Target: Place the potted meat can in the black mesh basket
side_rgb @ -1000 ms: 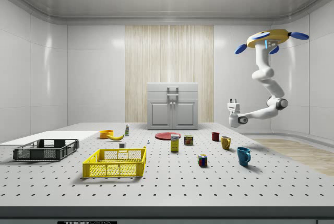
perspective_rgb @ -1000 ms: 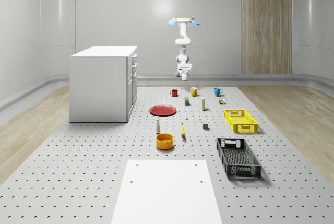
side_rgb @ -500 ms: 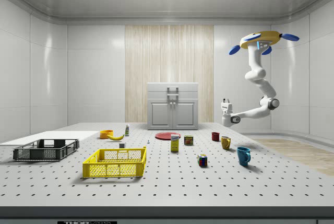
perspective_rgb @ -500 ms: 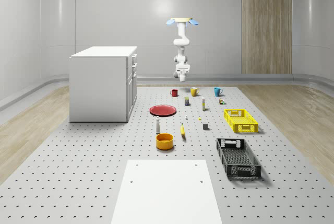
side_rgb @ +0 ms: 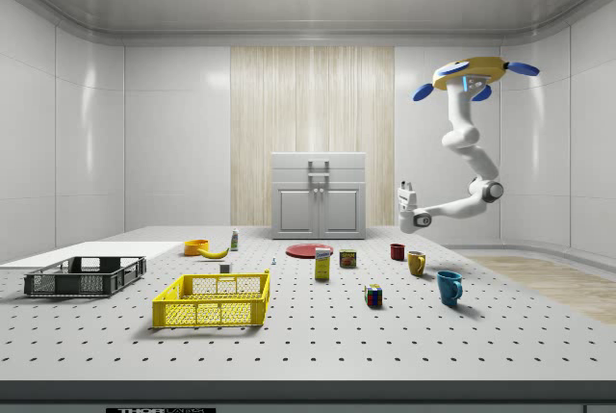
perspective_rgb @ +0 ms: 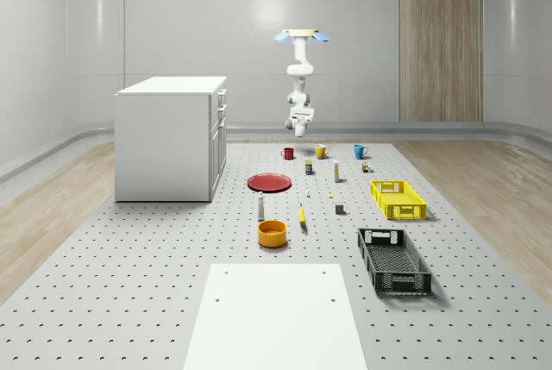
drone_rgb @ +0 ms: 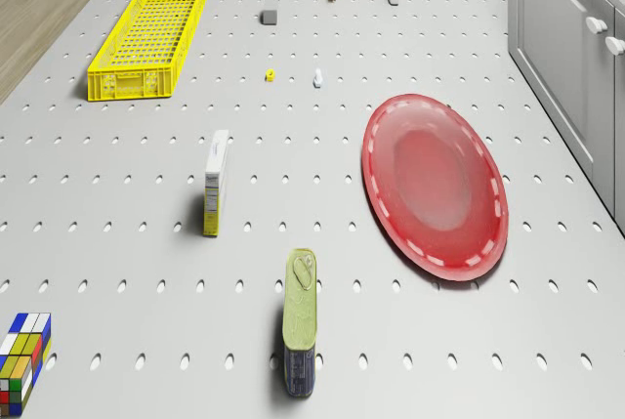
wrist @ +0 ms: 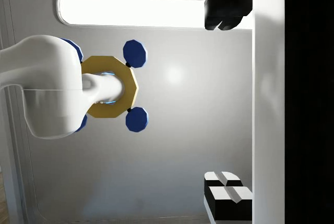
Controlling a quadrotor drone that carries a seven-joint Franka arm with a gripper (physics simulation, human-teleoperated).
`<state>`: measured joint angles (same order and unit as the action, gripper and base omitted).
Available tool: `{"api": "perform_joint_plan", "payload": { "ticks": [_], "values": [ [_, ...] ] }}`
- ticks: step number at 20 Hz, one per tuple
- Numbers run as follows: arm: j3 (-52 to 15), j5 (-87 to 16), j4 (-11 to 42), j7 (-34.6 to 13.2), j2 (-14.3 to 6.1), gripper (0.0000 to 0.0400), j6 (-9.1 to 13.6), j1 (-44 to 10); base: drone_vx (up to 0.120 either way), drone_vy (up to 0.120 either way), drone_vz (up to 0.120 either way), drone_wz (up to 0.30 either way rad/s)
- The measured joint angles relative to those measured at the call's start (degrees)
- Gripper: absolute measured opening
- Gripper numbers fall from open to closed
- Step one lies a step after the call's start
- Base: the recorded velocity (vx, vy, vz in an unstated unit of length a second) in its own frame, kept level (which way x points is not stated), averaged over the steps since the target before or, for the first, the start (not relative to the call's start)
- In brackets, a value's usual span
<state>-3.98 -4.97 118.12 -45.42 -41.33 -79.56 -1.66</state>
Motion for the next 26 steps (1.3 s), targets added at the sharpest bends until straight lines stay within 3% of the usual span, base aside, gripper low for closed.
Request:
{"api": "perform_joint_plan", "payload": {
  "ticks": [4, 10, 13, 17, 21, 26],
  "values": [
    [-3.52, -4.96, 0.63, -0.67, -0.24, 0.0400, -0.26, -1.09, 0.120, 0.000, -0.010, 0.000],
    [-15.14, -21.70, 4.82, -3.19, -1.32, 0.0400, -1.06, -4.88, 0.120, 0.000, -0.120, 0.000],
    [-24.84, -36.57, 11.08, -6.05, -2.75, 0.0400, -1.81, -8.47, 0.120, 0.000, -0.120, 0.000],
    [-39.43, -61.95, 25.07, -13.23, -5.83, 0.0400, -2.06, -15.97, 0.120, 0.000, -0.120, 0.000],
    [-51.24, -85.35, 38.09, -23.35, -9.09, 0.0400, 1.30, -27.29, 0.120, 0.000, -0.120, 0.000],
    [-60.17, -101.51, 45.37, -33.81, -12.70, 0.0400, 7.86, -41.74, 0.120, 0.000, -0.120, 0.000]
  ]
}}
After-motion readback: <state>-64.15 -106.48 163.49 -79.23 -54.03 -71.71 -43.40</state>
